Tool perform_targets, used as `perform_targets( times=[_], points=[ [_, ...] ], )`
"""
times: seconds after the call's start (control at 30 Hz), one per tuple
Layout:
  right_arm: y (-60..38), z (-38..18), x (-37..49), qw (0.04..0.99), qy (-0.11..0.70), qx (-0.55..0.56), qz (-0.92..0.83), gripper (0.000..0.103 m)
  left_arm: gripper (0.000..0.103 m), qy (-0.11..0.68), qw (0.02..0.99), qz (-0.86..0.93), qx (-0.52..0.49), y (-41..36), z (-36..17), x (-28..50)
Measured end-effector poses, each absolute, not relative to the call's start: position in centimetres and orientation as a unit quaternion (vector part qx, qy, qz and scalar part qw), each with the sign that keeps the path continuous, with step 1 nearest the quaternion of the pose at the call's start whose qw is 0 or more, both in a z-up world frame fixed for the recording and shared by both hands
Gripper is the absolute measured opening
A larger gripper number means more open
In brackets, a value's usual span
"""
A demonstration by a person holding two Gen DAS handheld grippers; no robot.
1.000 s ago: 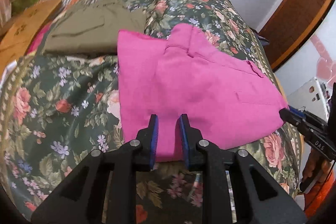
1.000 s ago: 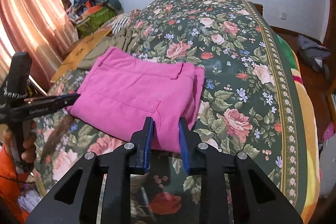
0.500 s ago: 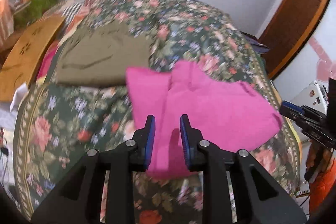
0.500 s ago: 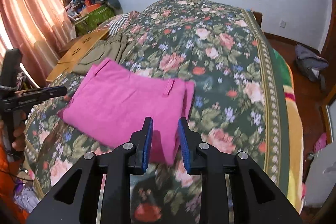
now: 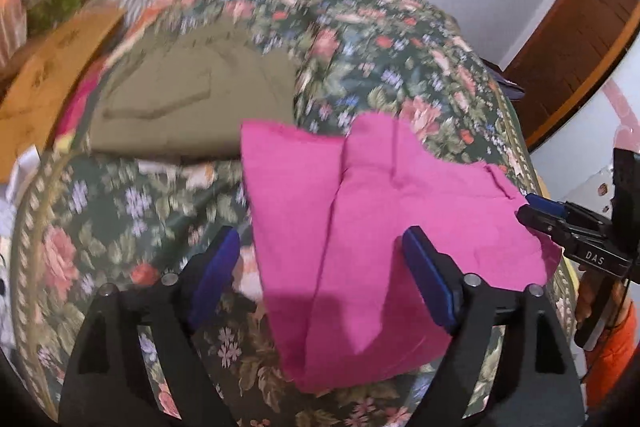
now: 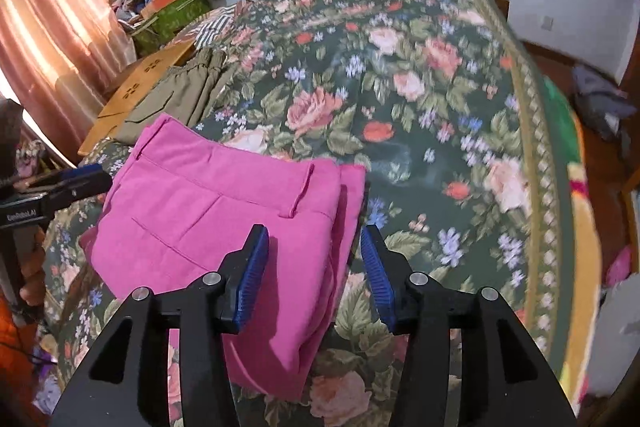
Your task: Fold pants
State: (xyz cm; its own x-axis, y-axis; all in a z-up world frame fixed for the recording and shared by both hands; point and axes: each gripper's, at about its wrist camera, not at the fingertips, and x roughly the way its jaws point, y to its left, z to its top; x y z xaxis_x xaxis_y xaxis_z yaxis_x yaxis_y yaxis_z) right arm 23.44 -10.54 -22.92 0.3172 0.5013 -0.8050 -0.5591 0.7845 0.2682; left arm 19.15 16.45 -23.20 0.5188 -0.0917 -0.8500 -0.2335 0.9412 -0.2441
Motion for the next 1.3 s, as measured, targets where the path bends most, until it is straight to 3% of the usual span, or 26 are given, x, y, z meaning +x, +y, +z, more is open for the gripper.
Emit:
perform_targets(
  times=[0.13,0.33,0.47,0.53,0.63,0.77,0.9,0.97,1.3],
  points=[
    [-10.5,-24.2,23.8,0.798,0.505,-0.024,0.329,0.057,0.087,0.513,0.832,0.028,-0.206,17.3,-25.7,19.0],
    [-10.8,-25.2,24.1,0.786,0.514,-0.030,0.341,0.060,0.088,0.511,0.831,0.017,-0.216,17.1,-26.9,19.1],
    [-11.0,-25.9,24.5,0.775,0.525,-0.011,0.352,0.060,0.076,0.509,0.831,0.005,-0.223,17.1,-26.8,19.3],
    [-11.1,-26.0,24.6,0.771,0.525,-0.007,0.360,0.055,0.064,0.509,0.829,-0.007,-0.230,17.1,-26.6,19.5],
    [-10.9,-26.1,25.0,0.759,0.531,0.014,0.376,0.037,0.059,0.509,0.834,-0.007,-0.213,16.5,-26.3,19.7],
    [-10.3,-25.7,24.9,0.767,0.520,-0.001,0.375,0.029,0.046,0.506,0.839,-0.010,-0.198,16.1,-25.7,19.8],
    [-10.0,-24.9,24.7,0.782,0.503,-0.012,0.368,0.019,0.021,0.499,0.850,-0.012,-0.168,15.1,-24.7,20.0],
    [-10.0,-24.3,24.6,0.788,0.495,-0.017,0.366,0.014,0.019,0.498,0.854,-0.007,-0.148,14.5,-24.1,20.1],
    [-8.6,-19.8,23.6,0.808,0.447,-0.021,0.382,0.012,0.008,0.458,0.877,-0.012,-0.144,15.1,-20.0,19.4]
  ],
)
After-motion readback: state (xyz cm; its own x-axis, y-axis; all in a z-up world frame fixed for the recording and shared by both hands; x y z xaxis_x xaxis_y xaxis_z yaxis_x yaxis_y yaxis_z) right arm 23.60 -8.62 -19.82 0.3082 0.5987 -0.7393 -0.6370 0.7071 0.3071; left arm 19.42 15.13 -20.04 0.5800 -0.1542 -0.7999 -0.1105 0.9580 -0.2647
